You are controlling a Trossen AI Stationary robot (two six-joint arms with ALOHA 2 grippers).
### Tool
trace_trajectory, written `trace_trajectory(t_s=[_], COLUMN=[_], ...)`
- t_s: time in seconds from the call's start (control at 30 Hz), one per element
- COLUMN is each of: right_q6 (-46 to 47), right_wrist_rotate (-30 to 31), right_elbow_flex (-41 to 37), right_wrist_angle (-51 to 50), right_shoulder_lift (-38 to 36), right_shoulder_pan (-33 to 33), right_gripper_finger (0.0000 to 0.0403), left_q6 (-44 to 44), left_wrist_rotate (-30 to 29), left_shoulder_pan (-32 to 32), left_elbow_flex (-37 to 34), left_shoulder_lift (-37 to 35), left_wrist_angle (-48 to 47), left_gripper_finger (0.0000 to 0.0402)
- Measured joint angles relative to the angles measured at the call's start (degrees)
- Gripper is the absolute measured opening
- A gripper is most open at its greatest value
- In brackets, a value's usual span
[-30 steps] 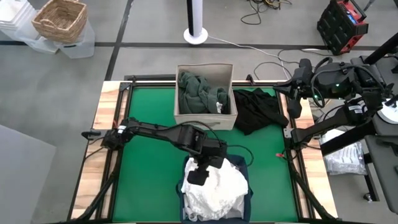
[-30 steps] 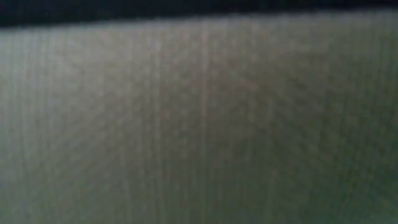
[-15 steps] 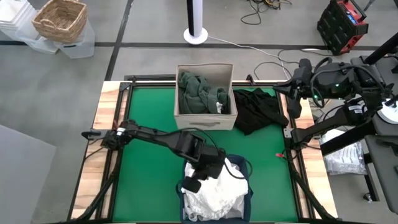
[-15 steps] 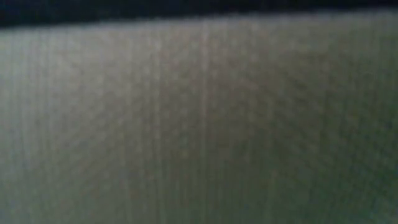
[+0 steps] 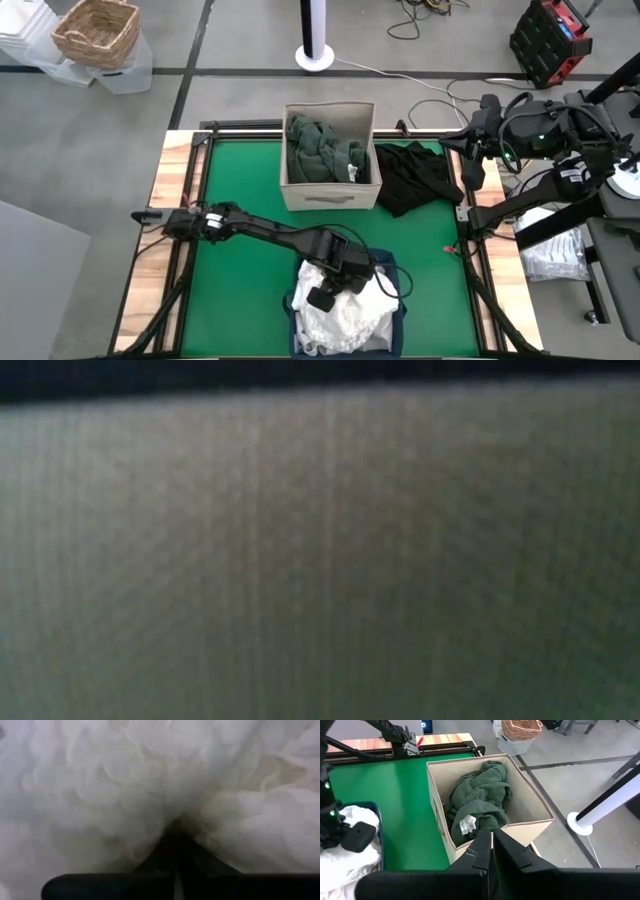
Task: Sort clothes
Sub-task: Put the white dress into the blue laundry bin, then put the black shirt into the white laundry bin
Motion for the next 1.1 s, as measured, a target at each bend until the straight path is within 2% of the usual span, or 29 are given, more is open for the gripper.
trace_trajectory(t_s=[0.3, 0.57, 0.83, 1.1], right_q6=[-0.5, -0.4, -0.2, 0.4], right_wrist_rotate=[0.0, 0.0, 0.0, 0.0], right_elbow_flex=[-0.2, -0.2, -0.2, -0.2], right_wrist_angle=[-0.1, -0.1, 0.0, 0.1], right_shoulder_lift=[0.0, 0.0, 0.0, 0.2], right_shoulder_pan=[0.0, 0.0, 0.0, 0.0], right_gripper_finger=[0.0012, 0.0012, 0.0012, 0.0012], left_q6=[-0.2, -1.5, -2.2, -7.0], left_wrist_rotate=[0.5, 0.5, 0.5, 0.4], left_shoulder_pan=[0.1, 0.1, 0.6, 0.7], left_elbow_flex=[0.0, 0.1, 1.0, 1.1], left_shoulder_lift=[5.3, 6.8, 3.5, -2.0], left_wrist_angle=[4.3, 5.3, 2.7, 2.1], left_gripper_finger=[0.0, 0.0, 0.0, 0.0])
